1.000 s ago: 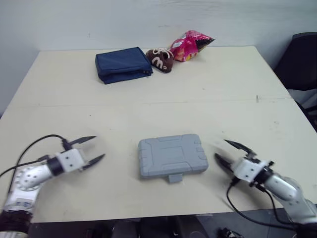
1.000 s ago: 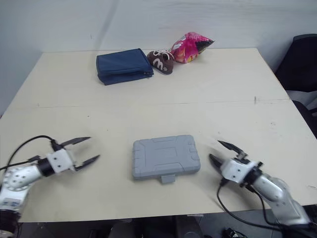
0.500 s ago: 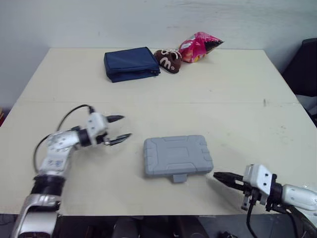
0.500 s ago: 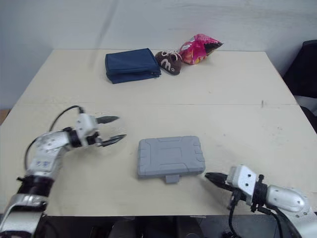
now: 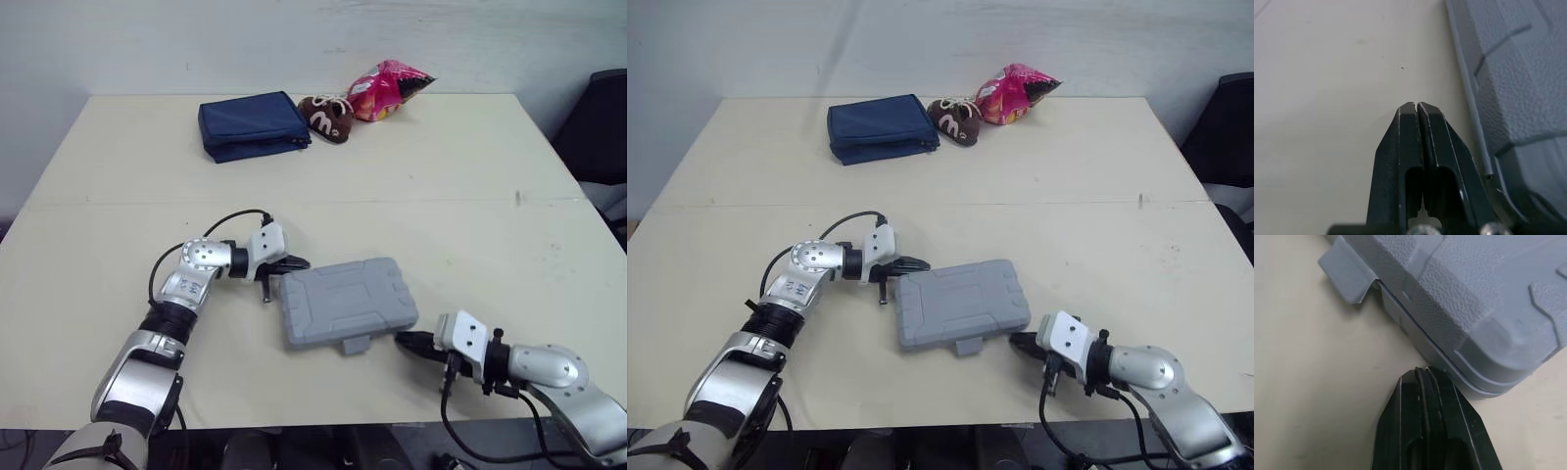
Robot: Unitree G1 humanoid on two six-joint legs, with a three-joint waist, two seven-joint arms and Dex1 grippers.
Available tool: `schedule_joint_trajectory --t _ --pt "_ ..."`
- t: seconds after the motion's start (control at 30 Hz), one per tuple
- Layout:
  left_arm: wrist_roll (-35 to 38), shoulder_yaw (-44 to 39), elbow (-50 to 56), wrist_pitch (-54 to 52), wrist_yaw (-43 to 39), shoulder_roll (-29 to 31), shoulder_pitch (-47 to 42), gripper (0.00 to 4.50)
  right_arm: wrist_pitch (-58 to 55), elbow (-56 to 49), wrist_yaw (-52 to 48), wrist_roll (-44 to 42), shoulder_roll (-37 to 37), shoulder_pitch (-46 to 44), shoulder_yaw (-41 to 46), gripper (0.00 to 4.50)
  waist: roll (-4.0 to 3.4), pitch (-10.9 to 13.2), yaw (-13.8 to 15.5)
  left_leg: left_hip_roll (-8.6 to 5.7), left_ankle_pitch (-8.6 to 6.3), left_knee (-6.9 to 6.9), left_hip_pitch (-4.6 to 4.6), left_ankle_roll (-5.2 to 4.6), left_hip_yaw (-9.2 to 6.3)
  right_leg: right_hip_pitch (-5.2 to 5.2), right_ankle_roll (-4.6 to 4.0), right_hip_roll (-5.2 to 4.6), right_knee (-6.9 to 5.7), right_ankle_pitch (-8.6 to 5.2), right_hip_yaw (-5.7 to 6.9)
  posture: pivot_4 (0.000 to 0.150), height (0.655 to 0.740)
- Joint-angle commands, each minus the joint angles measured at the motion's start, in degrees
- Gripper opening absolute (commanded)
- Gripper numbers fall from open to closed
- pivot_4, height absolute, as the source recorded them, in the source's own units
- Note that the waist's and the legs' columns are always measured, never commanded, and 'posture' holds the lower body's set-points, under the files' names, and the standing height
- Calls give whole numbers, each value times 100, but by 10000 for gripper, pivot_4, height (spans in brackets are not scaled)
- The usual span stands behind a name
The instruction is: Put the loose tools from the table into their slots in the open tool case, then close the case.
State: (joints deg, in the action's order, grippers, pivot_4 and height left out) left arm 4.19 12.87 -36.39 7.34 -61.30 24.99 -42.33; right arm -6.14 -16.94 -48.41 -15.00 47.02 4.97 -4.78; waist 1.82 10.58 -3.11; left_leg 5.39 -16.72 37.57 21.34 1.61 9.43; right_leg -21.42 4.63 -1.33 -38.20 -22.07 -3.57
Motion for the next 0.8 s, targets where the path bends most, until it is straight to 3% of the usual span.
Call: schedule_joint_trajectory --t 0.03,0.3,0.43,0.57,0.7,0.8 --pt "41 -92 256 75 -155 84 113 336 53 389 -6 305 -130 -408 -99 0 0 0 -6 0 0 2 0 0 0 1 0 -1 -2 0 0 1500 7400" --pt "372 -351 1904 -748 -254 432 1044 336 319 1636 -264 761 -700 -1951 -518 0 -2 1 -36 13 0 13 -3 0 10 -7 -1 3 -27 0 -3 1500 7400" --pt "543 -474 2751 -1182 -139 503 1533 336 498 2062 -342 916 -879 -2287 -600 0 -3 1 -30 14 -1 17 -2 0 8 -8 -1 1 -30 -1 -4 1500 7400" --pt "606 -547 3239 -1471 17 529 1834 336 568 2165 -337 971 -971 -2320 -563 0 -3 1 -25 13 -1 23 -2 -1 6 -4 -1 -2 -33 -1 -7 1500 7400" --pt "148 -899 3095 -1560 915 699 1741 336 442 1723 -267 922 -741 -1900 -259 0 -3 1 -1 13 -1 26 -2 -2 1 -2 -2 -3 -35 -1 -16 1500 7400" --pt "759 -1111 3204 -1664 522 724 1588 336 311 1135 -160 743 -447 -1239 326 0 -4 2 36 11 -2 25 4 -2 -6 -3 -2 -4 -31 -1 -39 1500 7400"
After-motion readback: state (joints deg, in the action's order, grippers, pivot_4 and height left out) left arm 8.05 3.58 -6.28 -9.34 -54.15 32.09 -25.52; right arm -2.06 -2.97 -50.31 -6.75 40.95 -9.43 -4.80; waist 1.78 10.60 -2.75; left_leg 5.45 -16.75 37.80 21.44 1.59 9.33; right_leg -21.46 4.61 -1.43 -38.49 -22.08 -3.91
